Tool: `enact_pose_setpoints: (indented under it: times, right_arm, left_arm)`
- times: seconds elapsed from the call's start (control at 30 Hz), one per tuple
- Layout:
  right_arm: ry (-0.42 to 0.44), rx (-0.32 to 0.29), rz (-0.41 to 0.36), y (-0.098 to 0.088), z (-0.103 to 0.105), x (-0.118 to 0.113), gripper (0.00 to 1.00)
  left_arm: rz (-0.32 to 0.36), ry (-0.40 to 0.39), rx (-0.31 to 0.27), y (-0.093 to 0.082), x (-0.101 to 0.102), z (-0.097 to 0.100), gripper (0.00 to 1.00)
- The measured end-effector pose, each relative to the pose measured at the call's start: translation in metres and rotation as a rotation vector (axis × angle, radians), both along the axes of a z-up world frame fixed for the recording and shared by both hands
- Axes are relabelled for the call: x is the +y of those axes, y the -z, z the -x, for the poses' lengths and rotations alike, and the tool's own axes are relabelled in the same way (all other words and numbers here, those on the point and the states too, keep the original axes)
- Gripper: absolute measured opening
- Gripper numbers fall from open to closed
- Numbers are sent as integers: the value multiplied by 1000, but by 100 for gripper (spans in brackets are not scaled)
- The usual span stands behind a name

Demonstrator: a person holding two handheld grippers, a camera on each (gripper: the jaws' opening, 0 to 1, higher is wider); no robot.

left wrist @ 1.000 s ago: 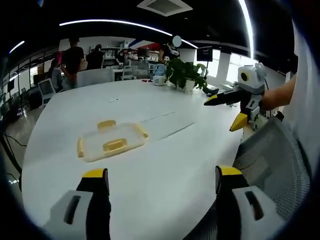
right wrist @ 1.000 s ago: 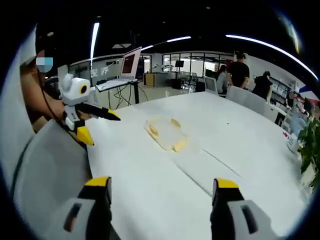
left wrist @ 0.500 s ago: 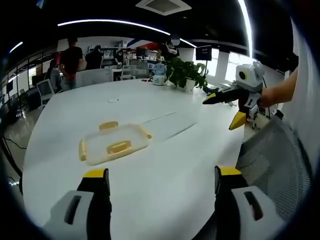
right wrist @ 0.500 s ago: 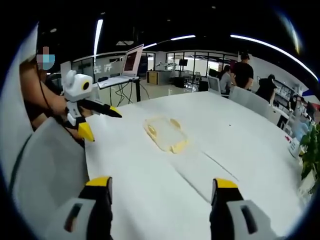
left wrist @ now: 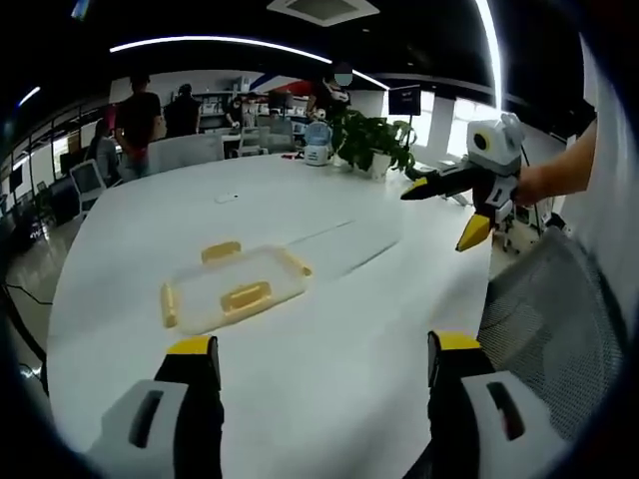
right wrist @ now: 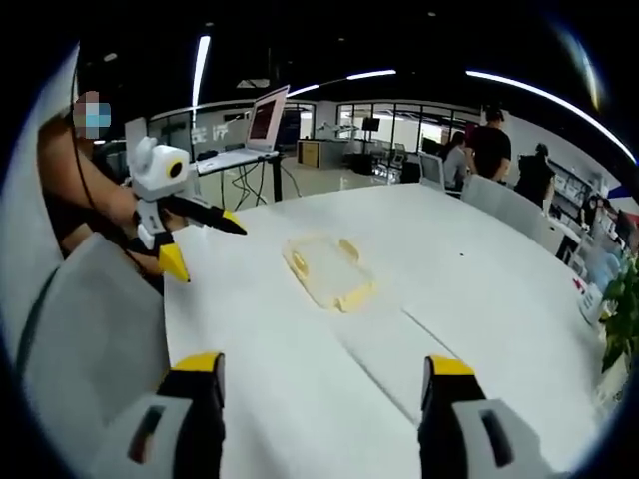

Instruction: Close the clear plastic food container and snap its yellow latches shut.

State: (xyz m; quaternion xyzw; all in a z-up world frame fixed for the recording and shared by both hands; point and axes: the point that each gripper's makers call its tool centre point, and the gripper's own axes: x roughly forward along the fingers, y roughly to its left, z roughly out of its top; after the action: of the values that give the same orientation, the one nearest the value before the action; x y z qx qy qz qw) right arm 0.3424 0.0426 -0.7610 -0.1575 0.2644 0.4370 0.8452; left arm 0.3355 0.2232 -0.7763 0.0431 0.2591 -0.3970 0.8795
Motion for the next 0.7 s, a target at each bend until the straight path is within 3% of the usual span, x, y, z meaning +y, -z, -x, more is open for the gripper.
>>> enact_pose_setpoints:
  times: [0.7]
  right_arm:
    - [-41,-16,21,-1,-24,5,80]
  left_arm:
    - [-30,24,-7,2,11,-27,83]
